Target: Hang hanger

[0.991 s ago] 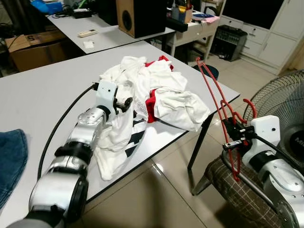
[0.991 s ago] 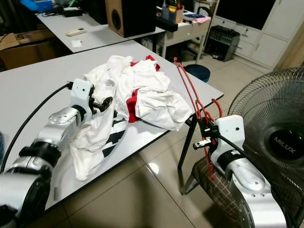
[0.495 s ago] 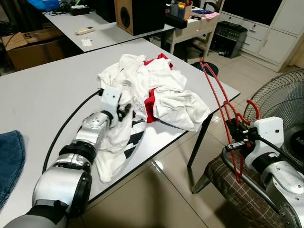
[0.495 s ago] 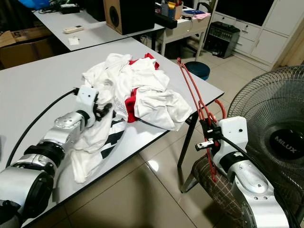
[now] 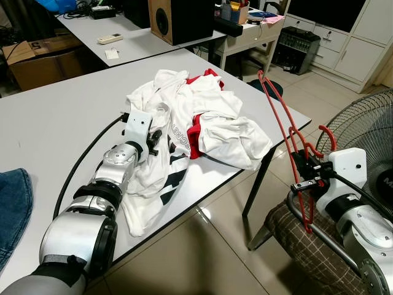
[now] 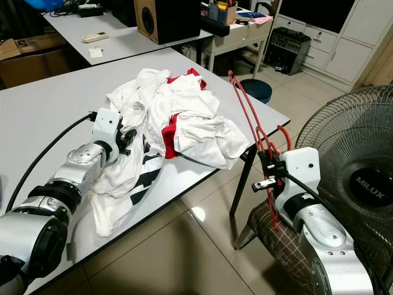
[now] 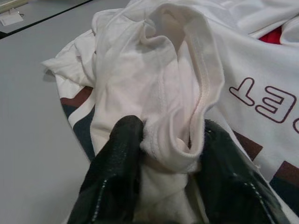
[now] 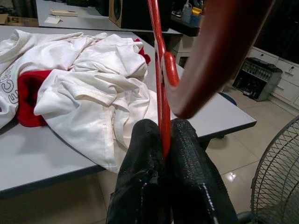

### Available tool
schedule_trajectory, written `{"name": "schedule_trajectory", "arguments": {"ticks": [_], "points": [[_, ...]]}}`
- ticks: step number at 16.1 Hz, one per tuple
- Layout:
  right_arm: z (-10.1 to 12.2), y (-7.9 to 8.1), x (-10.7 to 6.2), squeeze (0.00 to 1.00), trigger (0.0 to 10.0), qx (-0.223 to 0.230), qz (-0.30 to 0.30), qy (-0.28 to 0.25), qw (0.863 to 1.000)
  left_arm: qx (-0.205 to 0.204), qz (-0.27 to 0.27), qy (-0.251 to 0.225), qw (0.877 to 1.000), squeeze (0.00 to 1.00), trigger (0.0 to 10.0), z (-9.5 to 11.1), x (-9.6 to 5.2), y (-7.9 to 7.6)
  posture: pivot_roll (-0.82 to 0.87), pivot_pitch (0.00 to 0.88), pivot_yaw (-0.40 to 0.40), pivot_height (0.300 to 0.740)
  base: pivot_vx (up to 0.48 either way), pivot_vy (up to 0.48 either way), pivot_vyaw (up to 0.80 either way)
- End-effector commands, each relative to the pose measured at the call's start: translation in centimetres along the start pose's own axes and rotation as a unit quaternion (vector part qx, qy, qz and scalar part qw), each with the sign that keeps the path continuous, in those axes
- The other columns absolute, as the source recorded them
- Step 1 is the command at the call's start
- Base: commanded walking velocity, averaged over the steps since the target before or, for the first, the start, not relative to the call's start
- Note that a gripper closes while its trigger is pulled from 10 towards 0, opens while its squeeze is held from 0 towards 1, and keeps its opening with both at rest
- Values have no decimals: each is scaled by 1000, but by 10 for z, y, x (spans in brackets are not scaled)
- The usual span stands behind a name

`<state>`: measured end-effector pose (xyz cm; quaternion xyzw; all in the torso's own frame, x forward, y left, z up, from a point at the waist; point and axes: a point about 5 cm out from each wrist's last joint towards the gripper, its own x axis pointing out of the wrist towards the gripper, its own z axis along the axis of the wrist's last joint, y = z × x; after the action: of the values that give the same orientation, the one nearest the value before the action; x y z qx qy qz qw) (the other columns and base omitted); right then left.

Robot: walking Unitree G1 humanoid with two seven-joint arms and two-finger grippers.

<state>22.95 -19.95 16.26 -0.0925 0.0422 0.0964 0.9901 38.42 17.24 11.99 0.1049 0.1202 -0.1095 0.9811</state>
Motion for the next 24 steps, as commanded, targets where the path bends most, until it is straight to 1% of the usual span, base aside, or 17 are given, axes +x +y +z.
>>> {"name": "schedule_trajectory", "arguments": {"ticks": [1, 6, 10, 12, 13, 14, 16, 17, 18, 20, 21, 22, 23, 24], "points": [[0, -3, 0, 0, 10000, -2, -4, 3, 1000, -2, -5, -6, 1000, 0, 0, 5, 1, 0, -240, 0, 0, 740, 0, 0, 0], [0, -3, 1, 0, 10000, -3, -2, 2, 1000, -12, -15, -15, 1000, 0, 0, 1, -2, 3, -234, 0, -2, 740, 0, 0, 0], [-1, 1, 7, 0, 10000, -1, 9, 0, 1000, -42, -22, -44, 998, 0, 0, 6, -6, 11, -210, 0, -15, 740, 0, 0, 0], [0, 2, 8, 0, 10000, 0, 13, -3, 1000, -42, -26, -52, 997, 0, 0, 9, -7, 15, -200, 0, -14, 740, 0, 0, 0], [0, 2, 10, 0, 10000, -1, 16, -5, 1000, -31, -22, -59, 998, 0, 0, 14, -8, 19, -190, 0, -11, 740, 0, 0, 0], [2, 1, 12, 0, 10000, -3, 21, -12, 1000, -3, -13, -80, 997, 0, 0, 28, -9, 31, -190, 0, -11, 740, 0, 0, 0], [7, -4, 16, 0, 10000, 2, 21, -25, 999, 38, -3, -126, 991, 0, 0, 62, -13, 50, -173, 0, -9, 740, 0, 0, 0], [13, -9, 20, 0, 10000, 9, 22, -45, 999, 100, -6, -190, 977, 0, 0, 112, -24, 71, -161, 0, -9, 740, 0, 0, 0], [17, -11, 22, 0, 10000, 12, 23, -54, 998, 123, -6, -211, 970, 0, 0, 133, -31, 80, -155, 0, -11, 740, 0, 0, 0], [23, -13, 25, 0, 10000, 14, 26, -74, 997, 188, 21, -246, 950, 0, 0, 176, -49, 102, -143, 0, -14, 740, 0, 0, 0], [24, -13, 25, 0, 10000, 15, 27, -77, 997, 196, 27, -251, 948, 0, 0, 182, -52, 104, -143, 0, -14, 740, 0, 0, 0], [26, -13, 26, 0, 10000, 19, 28, -86, 996, 211, 38, -269, 939, 0, 0, 197, -60, 110, -136, 0, -15, 740, 0, 0, 0], [28, -10, 27, 0, 10000, 23, 33, -92, 995, 219, 23, -288, 932, 0, 0, 208, -65, 109, -132, 0, -14, 740, 0, 0, 0], [28, -8, 26, 0, 10000, 24, 36, -92, 995, 226, -7, -289, 930, 0, 0, 208, -64, 104, -129, 0, -15, 740, 0, 0, 0]]}}
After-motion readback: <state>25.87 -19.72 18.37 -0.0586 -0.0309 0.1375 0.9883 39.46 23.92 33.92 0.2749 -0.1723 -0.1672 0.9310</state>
